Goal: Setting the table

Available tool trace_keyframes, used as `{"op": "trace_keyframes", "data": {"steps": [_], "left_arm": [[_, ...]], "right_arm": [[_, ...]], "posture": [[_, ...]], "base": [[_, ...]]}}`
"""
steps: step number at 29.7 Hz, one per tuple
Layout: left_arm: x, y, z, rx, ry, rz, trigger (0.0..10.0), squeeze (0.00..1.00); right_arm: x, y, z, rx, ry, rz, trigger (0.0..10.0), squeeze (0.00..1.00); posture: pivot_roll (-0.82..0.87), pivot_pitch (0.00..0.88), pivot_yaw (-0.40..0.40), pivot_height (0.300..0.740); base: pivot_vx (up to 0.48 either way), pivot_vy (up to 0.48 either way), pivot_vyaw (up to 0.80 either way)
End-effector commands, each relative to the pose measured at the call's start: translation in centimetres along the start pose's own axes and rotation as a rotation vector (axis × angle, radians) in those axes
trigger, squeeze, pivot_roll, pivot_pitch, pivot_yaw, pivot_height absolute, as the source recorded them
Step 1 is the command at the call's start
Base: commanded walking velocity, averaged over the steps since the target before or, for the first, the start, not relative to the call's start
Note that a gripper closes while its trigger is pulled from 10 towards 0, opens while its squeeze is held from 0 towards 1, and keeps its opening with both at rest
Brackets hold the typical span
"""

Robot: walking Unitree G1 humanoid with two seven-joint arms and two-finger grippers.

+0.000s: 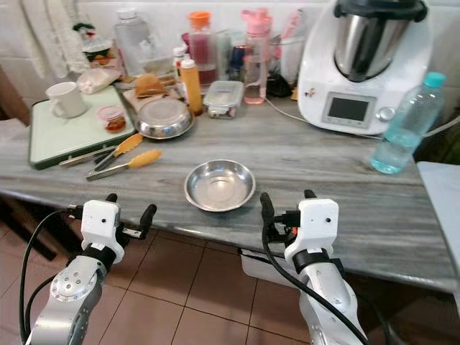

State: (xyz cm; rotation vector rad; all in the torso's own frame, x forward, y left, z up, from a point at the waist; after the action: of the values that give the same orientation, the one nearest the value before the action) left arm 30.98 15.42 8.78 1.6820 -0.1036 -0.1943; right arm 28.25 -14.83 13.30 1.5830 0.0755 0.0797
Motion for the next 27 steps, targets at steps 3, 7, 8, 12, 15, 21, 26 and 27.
{"op": "trace_keyframes", "data": {"steps": [3,7,8,12,15,21,26,27], "left_arm": [[0.0,0.3,0.0,0.007,-0.017,-0.001,10.0,0.0],[0.0,0.3,0.1,0.007,-0.015,-0.005,10.0,0.0],[0.0,0.1,0.0,0.001,-0.014,-0.015,10.0,0.0],[0.0,0.0,0.0,-0.006,-0.011,-0.025,10.0,0.0],[-0.1,-0.1,0.0,-0.005,-0.011,-0.029,10.0,0.0],[0.1,0.0,0.0,-0.01,-0.004,-0.04,10.0,0.0],[0.4,0.5,0.2,-0.016,-0.011,-0.032,10.0,0.0],[0.5,0.6,0.2,-0.017,-0.013,-0.031,10.0,0.0]], "right_arm": [[-0.1,0.2,0.0,0.009,-0.01,0.006,10.0,0.0],[-0.1,0.3,-0.1,0.008,-0.01,0.007,10.0,0.0],[-0.1,0.3,-0.1,0.009,-0.011,0.007,10.0,0.0],[-0.2,0.3,0.2,0.011,-0.02,0.002,10.0,0.0],[-0.1,0.3,0.4,0.018,-0.028,0.001,10.0,0.0],[0.0,0.2,0.8,0.045,-0.054,-0.006,10.0,0.0],[0.0,0.0,1.3,0.063,-0.085,-0.013,10.0,0.0],[0.0,0.1,1.5,0.063,-0.09,-0.012,10.0,0.0]], "posture": [[-0.06,0.0,0.052,0.74],[-0.06,0.0,0.05,0.74],[-0.06,0.0,0.048,0.74],[-0.06,0.0,0.045,0.74],[-0.07,0.0,0.044,0.74],[-0.07,0.0,0.046,0.74],[-0.07,0.0,0.047,0.74],[-0.07,0.0,0.048,0.74]], "base": [[0.0,0.0,-0.52],[0.0,0.0,0.0],[-0.247,0.0,0.0],[-0.267,0.0,0.0],[-0.284,0.0,0.0],[-0.303,0.0,0.0],[-0.319,0.0,0.0],[-0.315,0.0,0.0]]}}
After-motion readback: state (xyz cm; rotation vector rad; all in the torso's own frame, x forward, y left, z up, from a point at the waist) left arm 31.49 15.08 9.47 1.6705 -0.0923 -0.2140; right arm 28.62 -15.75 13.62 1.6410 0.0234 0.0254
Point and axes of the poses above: a point about 5 cm out from each wrist's last joint towards the gripper, its own x axis pointing out of the wrist towards the gripper, its own y axis along the axis of the wrist's last joint, z = x × y, the point moved 5 cm from there along x, pointing out of the wrist towards the gripper
